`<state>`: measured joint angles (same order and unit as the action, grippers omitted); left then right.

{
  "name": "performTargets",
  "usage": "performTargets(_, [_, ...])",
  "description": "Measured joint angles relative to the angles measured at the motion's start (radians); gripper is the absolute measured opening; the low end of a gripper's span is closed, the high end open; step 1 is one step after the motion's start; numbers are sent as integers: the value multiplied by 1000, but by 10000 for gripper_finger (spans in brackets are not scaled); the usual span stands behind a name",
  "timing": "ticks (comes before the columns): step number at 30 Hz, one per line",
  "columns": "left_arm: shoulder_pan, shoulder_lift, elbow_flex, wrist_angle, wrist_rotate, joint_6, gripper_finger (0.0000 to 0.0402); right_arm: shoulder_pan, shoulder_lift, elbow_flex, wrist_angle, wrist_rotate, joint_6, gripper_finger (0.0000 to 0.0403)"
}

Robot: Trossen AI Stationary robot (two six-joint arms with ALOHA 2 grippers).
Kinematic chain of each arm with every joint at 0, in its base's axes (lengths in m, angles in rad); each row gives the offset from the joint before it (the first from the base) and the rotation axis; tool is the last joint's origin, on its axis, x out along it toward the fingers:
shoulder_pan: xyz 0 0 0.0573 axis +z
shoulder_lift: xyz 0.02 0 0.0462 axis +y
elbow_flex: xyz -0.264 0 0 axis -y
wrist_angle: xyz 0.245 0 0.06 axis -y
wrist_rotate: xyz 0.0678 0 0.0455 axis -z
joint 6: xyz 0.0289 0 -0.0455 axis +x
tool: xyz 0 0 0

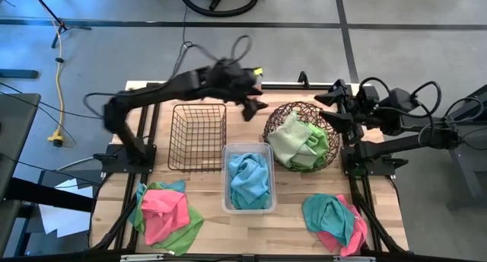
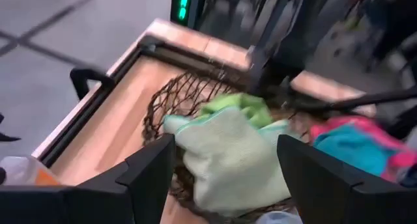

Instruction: Sort microfiber towel by color & place in baskets

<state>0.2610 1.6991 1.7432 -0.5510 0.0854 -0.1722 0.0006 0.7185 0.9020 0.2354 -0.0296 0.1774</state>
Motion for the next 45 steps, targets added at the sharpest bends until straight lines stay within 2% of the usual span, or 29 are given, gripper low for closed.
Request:
performTargets(4, [-21, -228, -311, 215, 2, -54, 257, 0, 0, 0, -13, 0, -2, 236])
performTargets(8, [-74, -436, -568, 398, 1, -113, 257, 0, 0, 0, -14, 0, -2, 236])
performTargets(12, [-148, -615, -742, 528, -59, -128, 257, 0, 3, 0, -13, 0, -3, 236])
performTargets(16, [-219, -746, -844, 593, -124, -132, 257, 0, 26, 0, -13, 37, -2, 236])
performTargets(20, [-250, -840, -887, 617, -167, -123, 257, 0, 71, 0, -15, 86, -3, 236])
performTargets(26, [-252, -910, -896, 618, -201, -114, 257, 0, 134, 0, -15, 88, -27, 236])
performTargets(37, [-251, -920, -896, 616, -201, -99, 257, -1, 185, 0, -64, 80, -45, 236])
performTargets(41, [-257, -920, -896, 610, -200, -155, 257, -1, 185, 0, -67, 80, -46, 236])
performTargets(45, [-314, -913, -844, 436, -190, -207, 257, -1, 185, 0, -69, 80, -47, 236])
